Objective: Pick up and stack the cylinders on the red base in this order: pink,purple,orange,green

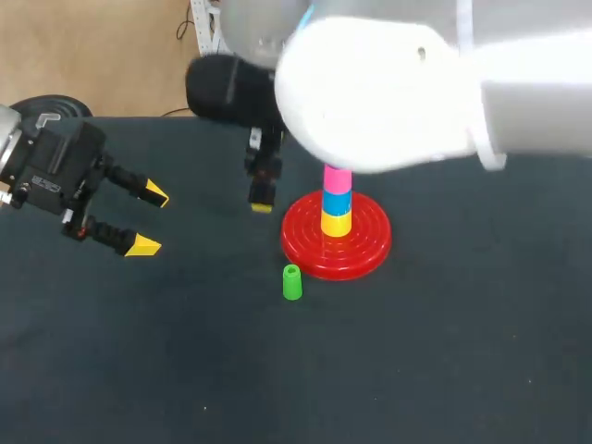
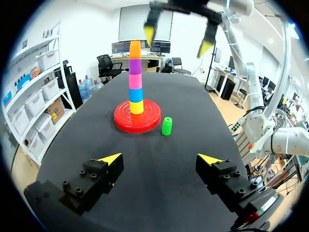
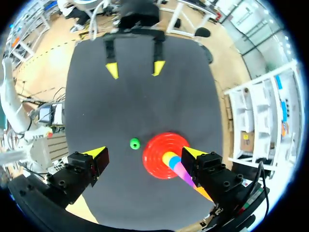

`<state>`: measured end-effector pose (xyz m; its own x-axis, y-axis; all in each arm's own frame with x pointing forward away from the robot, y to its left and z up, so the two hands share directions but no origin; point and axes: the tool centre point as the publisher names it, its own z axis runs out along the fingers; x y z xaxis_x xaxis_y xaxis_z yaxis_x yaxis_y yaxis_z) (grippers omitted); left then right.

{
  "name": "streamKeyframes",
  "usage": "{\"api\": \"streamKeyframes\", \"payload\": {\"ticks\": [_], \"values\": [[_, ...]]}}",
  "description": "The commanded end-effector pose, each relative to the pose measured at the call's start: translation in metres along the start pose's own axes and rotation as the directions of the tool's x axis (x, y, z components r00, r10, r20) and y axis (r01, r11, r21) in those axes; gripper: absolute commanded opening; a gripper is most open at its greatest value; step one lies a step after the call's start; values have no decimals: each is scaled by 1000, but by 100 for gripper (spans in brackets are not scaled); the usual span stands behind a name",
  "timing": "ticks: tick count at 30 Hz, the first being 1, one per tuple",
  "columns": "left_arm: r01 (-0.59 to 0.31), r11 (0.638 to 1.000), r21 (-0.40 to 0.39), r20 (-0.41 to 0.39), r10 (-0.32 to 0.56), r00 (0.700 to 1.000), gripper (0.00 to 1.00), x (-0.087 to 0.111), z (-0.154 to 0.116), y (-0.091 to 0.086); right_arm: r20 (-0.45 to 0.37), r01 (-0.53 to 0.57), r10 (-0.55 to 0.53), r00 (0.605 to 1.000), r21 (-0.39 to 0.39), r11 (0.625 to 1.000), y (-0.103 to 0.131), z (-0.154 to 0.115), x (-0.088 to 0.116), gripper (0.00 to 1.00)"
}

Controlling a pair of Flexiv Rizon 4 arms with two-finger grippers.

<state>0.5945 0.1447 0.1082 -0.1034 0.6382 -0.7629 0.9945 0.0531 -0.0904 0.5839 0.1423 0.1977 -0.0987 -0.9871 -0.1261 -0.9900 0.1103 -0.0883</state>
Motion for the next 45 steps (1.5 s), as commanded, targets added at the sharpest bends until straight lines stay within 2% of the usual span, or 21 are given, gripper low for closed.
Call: {"api": "streamKeyframes", "payload": {"ticks": [1,5,7,11,15,27,33,39,45], "values": [[-3,1000,-1,3,3,1000,100,1,0,0,-2,10,-10,1000,-39,999,9,26,1,100],[-3,1000,-1,3,3,1000,100,1,0,0,-14,7,-8,1000,-80,997,22,43,5,100],[-3,1000,-1,3,3,1000,100,1,0,0,6,-7,7,1000,-99,995,26,48,9,100],[-3,1000,-1,3,3,1000,100,1,0,0,-20,0,-3,1000,-136,991,36,70,13,100],[-3,1000,-1,3,3,1000,100,1,0,0,-38,8,-15,999,-158,987,38,85,19,100],[-3,1000,-1,3,3,1000,100,1,0,0,-59,133,-147,987,-202,970,37,116,30,100],[-3,1000,-1,3,3,1000,100,1,0,0,-77,157,-176,981,-206,966,40,141,36,100],[-3,1000,-1,3,3,1000,100,1,0,0,-29,183,-190,981,-167,969,39,151,39,100],[-3,1000,-1,3,3,1000,100,1,0,0,-29,203,-209,977,-149,968,34,160,45,100]]}}
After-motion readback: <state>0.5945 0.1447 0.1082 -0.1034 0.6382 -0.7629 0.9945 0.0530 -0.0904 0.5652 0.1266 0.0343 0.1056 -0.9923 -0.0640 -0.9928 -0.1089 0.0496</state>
